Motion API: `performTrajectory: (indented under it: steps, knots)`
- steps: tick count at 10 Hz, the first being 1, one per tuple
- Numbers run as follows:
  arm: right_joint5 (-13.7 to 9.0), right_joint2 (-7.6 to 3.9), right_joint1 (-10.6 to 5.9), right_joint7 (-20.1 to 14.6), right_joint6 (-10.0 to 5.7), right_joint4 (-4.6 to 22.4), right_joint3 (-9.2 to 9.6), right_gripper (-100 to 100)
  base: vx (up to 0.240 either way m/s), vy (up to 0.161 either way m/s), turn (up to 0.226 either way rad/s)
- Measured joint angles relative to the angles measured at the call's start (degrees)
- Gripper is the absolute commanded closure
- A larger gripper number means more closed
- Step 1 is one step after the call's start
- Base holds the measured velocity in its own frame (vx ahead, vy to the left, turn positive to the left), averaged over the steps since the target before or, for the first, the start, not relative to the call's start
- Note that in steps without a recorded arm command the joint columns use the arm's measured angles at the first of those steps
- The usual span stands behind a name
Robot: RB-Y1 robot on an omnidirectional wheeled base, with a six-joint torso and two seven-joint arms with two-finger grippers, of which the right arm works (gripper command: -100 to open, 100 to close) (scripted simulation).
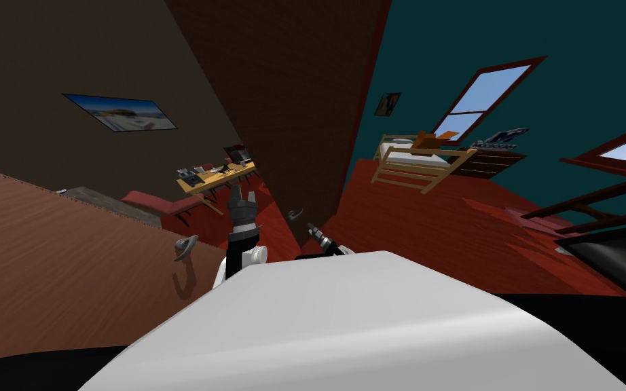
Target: Push the door open
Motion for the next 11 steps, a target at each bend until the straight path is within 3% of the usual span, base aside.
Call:
performTrajectory:
  steps: [8, 9, 11]
  knots:
    - [0.21, 1.24, -0.47, 0.88, -0.28, 1.67, -1.63, -100, 0.150, 0.131, 0.029]
    - [0.21, 1.27, -0.50, 0.91, -0.29, 1.68, -1.65, 100, -0.008, -0.001, -0.002]
    - [0.20, 1.25, -0.52, 0.89, -0.22, 1.69, -1.66, 100, -0.022, -0.017, 0.005]
